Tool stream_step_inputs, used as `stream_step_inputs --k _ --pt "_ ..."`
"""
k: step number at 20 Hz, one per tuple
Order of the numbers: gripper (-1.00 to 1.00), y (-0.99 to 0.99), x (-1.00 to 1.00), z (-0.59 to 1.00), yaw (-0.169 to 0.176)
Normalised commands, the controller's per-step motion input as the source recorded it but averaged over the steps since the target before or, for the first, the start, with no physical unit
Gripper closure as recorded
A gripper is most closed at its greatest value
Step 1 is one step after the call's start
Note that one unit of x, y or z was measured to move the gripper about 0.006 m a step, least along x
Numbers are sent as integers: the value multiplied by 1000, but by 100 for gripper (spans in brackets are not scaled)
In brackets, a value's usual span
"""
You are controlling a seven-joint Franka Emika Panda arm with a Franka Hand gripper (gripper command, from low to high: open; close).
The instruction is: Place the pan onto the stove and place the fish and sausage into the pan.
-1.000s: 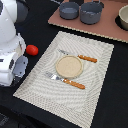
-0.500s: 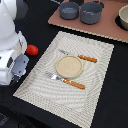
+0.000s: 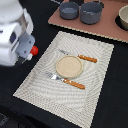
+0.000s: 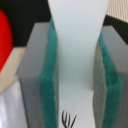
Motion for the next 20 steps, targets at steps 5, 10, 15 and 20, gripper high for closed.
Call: stream_step_inputs --k 5,10,15,20 --pt "100 999 67 243 0" --pt "100 1000 16 67 0" --pt "100 997 0 75 0" --pt "100 983 0 53 0"
